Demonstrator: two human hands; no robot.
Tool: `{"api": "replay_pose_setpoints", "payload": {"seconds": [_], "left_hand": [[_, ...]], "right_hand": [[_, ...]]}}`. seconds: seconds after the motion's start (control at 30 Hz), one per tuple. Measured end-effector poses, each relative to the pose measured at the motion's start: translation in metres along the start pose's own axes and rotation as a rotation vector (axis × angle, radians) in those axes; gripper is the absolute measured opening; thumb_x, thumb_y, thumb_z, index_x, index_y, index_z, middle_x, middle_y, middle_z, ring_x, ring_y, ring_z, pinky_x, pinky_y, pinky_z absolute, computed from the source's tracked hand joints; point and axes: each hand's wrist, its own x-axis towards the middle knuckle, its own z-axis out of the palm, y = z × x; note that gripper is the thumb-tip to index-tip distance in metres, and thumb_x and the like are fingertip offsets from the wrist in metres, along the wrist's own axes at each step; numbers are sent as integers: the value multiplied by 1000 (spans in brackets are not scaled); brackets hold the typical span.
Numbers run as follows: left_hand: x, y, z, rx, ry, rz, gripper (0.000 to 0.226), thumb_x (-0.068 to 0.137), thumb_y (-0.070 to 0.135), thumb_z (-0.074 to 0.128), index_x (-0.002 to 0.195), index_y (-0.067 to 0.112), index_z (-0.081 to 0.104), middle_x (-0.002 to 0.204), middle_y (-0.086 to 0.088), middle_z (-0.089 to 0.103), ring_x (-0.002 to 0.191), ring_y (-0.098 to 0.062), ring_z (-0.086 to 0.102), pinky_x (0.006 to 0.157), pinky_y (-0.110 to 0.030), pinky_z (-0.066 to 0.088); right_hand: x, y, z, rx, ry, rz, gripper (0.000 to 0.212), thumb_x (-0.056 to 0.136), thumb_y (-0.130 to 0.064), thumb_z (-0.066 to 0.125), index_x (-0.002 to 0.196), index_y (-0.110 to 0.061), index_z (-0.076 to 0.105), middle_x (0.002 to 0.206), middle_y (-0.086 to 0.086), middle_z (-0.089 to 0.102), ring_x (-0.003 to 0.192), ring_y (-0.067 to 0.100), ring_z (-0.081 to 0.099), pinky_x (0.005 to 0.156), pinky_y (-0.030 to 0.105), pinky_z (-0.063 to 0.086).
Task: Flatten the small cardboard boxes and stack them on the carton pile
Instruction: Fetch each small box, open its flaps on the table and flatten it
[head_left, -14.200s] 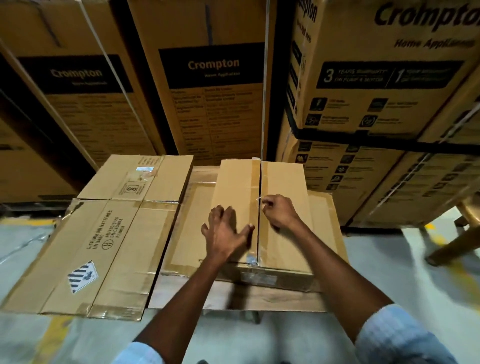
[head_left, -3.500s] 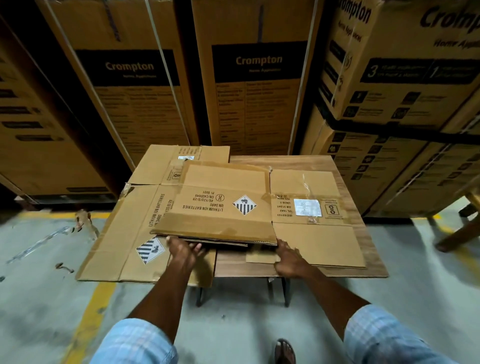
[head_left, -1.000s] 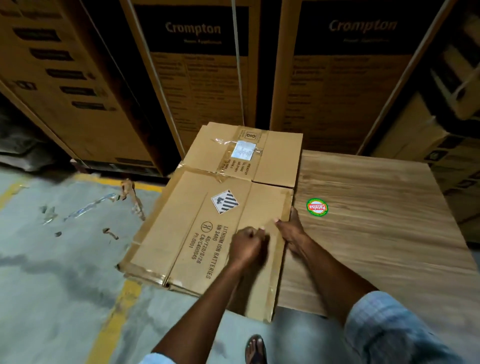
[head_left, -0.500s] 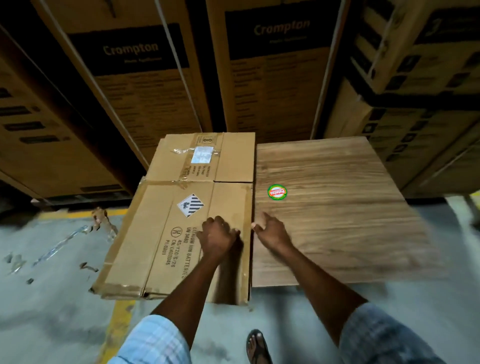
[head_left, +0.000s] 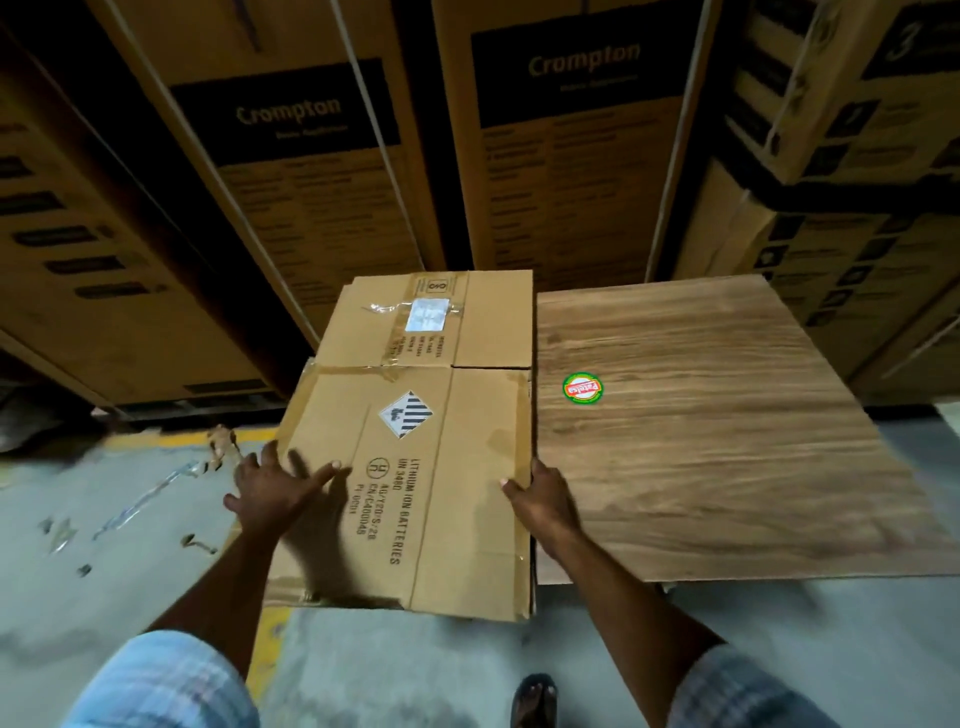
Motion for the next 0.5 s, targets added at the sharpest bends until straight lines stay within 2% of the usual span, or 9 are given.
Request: {"api": "replay_pose_setpoints", "payload": {"seconds": [0.1,0.17,0.23,0.33,0.43,0.5], "left_hand": [[16,-15,7,-103,-83,-77,139,48,90,76,161,30,21,163,-26,24,148,-50,26,117,-73,18],[17,-20,13,-93,-63,-79,137,46,91,76,159,31,26,159,-27,28,146,-48,28,117,-69,19],[5,-17,14,-102,47,-37,120,53,84,81,151,30,36,156,-25,30,145,-44,28,116,-64,18],[-3,6,-8,-201,222,-40,89,69,61,85,140,22,47,147,-24,41,139,-41,34,112,-57,24],[-3,22,-35,-320,366,-146,61,86,39,74,136,11,54,139,-22,54,134,-42,44,110,-54,28],[-11,25,-40,-270,425,-165,43,92,33,64,128,9,59,135,-23,55,130,-41,46,107,-53,30]], "right_hand": [[-6,-23,3,-19,97,65,60,79,-51,74,126,-14,64,119,17,62,113,35,61,96,37,52],[-7,-26,11,-18,148,81,57,87,-39,73,133,-8,58,128,20,56,124,38,52,106,39,45],[-9,-24,17,-10,203,55,53,92,-31,68,136,-5,55,134,22,54,129,39,48,111,41,40],[-9,-26,15,-18,279,-10,47,97,-23,62,136,1,55,138,22,53,130,39,48,111,42,39],[-14,-36,9,-20,354,-85,42,99,-21,58,135,1,56,137,21,55,125,41,52,107,45,43],[-17,-42,8,-37,357,-92,41,100,-23,56,136,-2,56,138,19,55,123,40,53,105,46,45]]}}
